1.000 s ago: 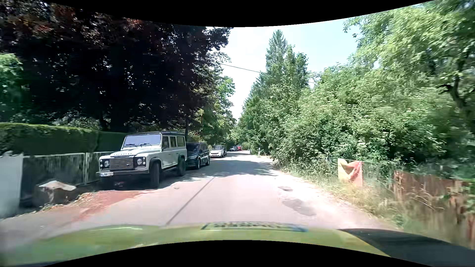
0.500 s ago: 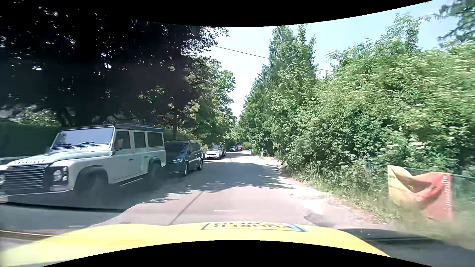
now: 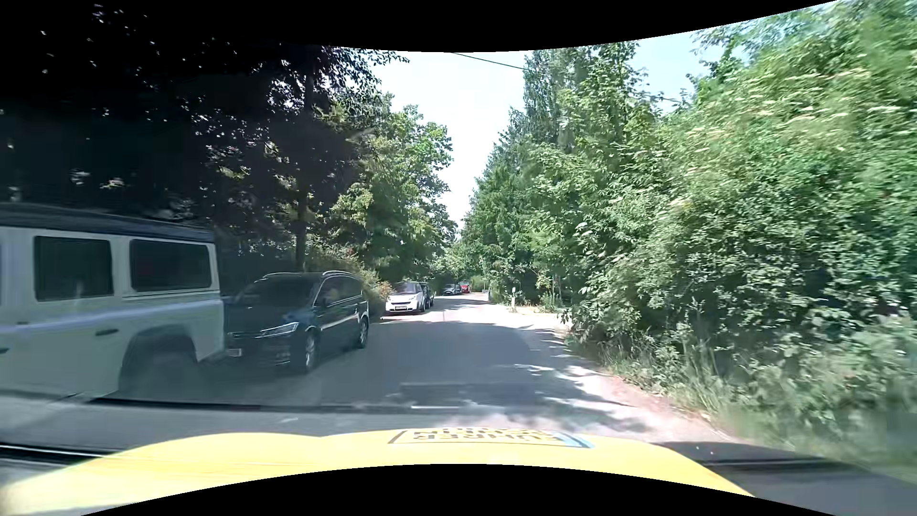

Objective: Follow the waypoints while adhering to traffic rules and regulations

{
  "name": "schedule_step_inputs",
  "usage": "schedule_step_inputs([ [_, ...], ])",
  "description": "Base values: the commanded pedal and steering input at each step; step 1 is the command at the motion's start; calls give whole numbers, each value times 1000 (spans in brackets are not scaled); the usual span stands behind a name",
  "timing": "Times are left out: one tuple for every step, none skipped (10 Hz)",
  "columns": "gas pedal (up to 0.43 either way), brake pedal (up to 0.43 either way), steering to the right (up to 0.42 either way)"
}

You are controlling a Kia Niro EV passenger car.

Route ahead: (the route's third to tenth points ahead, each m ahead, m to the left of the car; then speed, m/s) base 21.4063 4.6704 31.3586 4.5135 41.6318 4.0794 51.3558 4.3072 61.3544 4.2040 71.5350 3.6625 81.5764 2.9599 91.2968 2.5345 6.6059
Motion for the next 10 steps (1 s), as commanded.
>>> schedule_step_inputs([
  [59,0,-14],
  [59,0,-14],
  [59,0,-13],
  [59,0,-12],
  [59,0,-12],
  [59,0,-11],
  [47,0,-10],
  [47,0,-6],
  [47,0,-5],
  [47,0,-4],
])
